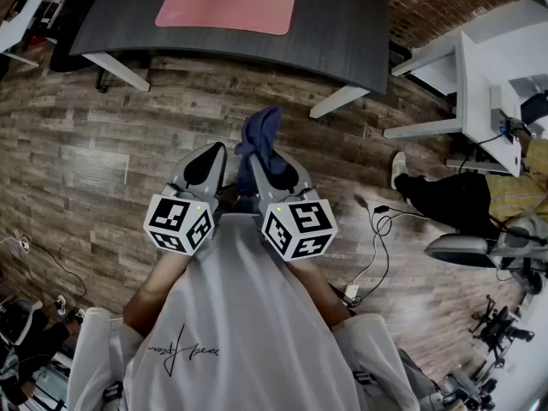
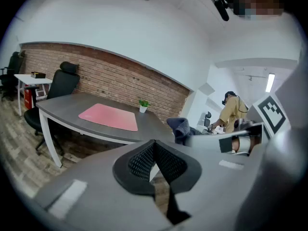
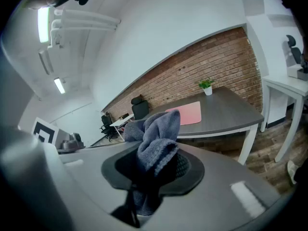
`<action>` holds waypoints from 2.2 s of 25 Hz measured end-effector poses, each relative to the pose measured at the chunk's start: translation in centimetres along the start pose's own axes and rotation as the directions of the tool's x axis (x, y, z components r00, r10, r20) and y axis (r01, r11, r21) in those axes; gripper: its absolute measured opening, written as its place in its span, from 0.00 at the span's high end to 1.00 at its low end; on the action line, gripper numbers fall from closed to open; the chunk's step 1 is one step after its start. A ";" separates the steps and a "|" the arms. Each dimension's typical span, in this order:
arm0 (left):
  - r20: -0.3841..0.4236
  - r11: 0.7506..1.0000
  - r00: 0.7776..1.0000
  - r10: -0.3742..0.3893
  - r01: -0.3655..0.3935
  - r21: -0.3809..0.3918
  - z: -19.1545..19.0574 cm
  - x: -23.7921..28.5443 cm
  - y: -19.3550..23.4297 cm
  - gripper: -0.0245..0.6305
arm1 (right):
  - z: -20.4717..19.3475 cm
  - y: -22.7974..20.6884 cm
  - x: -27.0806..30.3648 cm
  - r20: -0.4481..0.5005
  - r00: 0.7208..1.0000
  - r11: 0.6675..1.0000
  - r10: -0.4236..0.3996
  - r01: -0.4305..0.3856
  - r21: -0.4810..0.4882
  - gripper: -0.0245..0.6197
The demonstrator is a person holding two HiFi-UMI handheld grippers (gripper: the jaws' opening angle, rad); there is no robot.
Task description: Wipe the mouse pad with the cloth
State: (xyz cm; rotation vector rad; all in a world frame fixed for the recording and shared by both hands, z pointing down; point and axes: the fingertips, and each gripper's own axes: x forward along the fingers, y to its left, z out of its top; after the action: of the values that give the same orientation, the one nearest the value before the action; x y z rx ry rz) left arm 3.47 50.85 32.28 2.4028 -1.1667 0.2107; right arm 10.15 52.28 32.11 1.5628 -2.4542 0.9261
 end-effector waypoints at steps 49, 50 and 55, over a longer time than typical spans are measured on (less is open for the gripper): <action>-0.137 0.997 0.990 -0.043 0.033 -0.071 6.3 4.1 19.6 0.94 | 5.6 2.7 19.5 -0.137 0.990 1.000 -0.024 0.023 -0.014 0.77; -0.131 0.997 0.991 -0.041 0.032 -0.071 6.7 4.1 20.0 0.94 | 6.0 2.8 19.8 -0.132 0.991 0.999 -0.027 0.024 -0.021 0.77; -0.067 0.996 0.996 -0.062 0.058 -0.069 9.0 3.6 22.3 0.94 | 7.2 4.2 22.3 -0.112 0.993 0.998 -0.040 0.033 -0.061 0.77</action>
State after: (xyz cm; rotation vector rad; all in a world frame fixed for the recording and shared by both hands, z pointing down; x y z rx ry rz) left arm -12.05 32.20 32.99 2.3489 -1.0526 0.2300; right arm -2.22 32.00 32.88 1.4887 -2.3458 0.9018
